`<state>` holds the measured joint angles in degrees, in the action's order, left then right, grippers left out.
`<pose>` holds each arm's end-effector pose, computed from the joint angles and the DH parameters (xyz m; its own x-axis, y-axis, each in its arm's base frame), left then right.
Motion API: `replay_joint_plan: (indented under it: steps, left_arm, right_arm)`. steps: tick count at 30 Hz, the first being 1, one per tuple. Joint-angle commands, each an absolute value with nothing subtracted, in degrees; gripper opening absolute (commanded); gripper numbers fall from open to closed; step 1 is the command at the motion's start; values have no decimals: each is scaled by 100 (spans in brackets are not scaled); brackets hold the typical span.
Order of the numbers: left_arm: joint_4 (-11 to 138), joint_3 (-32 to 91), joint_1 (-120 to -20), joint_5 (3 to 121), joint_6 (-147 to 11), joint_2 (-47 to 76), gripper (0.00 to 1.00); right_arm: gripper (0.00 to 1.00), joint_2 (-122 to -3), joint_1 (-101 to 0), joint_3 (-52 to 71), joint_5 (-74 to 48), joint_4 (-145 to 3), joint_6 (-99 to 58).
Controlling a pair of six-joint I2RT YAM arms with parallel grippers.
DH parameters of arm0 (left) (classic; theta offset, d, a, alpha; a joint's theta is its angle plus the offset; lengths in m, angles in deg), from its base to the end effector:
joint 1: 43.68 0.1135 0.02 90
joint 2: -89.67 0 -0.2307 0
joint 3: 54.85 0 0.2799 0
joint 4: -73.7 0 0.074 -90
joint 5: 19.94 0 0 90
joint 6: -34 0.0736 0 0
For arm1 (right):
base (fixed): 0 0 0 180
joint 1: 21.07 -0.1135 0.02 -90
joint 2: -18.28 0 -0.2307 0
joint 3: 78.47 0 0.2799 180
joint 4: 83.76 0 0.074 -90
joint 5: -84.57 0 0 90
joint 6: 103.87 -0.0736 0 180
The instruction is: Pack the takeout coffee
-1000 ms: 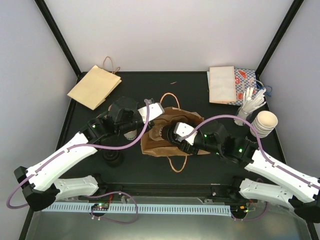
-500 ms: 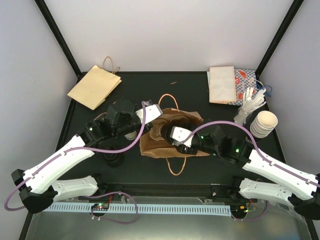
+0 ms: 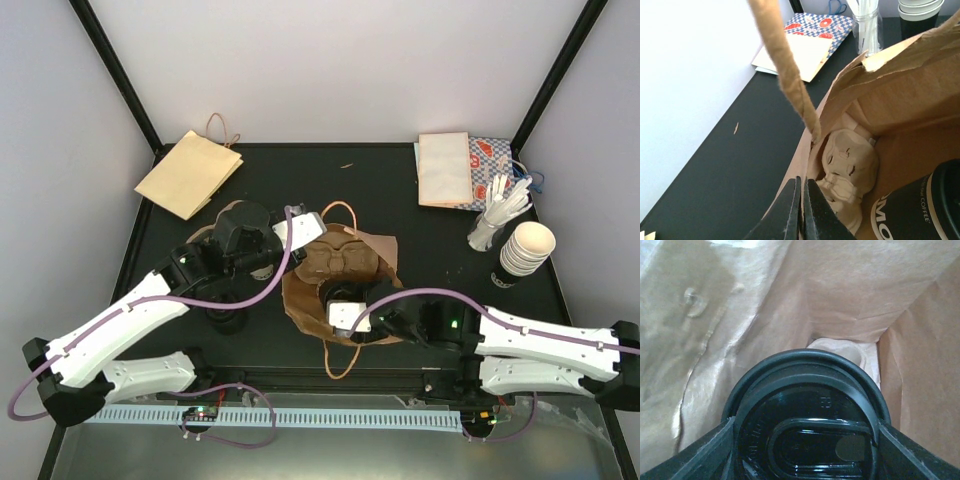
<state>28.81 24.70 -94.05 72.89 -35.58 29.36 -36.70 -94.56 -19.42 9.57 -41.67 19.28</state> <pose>0.1960 -0.2310 0.3423 -0.0003 0.5467 -0.8374 0.7906 0.5128 0.3345 0.0981 0.2641 0.2329 0.3282 -0.7514 -0.5724 -0.8226 0.0706 -0.5643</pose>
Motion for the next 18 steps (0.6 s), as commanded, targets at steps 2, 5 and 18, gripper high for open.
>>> replay_joint_plan:
  steps: [2, 5, 18]
  left_arm:
    - [3023, 2344, -9494, 7178, -3617, 3182, 2]
    - [2908, 2281, -9539, 7030, -3702, 3250, 1]
    - [2745, 1990, -9861, 6642, -4198, 3382, 2]
  right_arm:
    - [58, -3699, -9863, -2148, 1580, -4168, 1931]
    - [58, -3738, -10056, -2254, 1699, -4134, 1840]
    - [54, -3721, -10193, -2477, 2721, -4241, 1672]
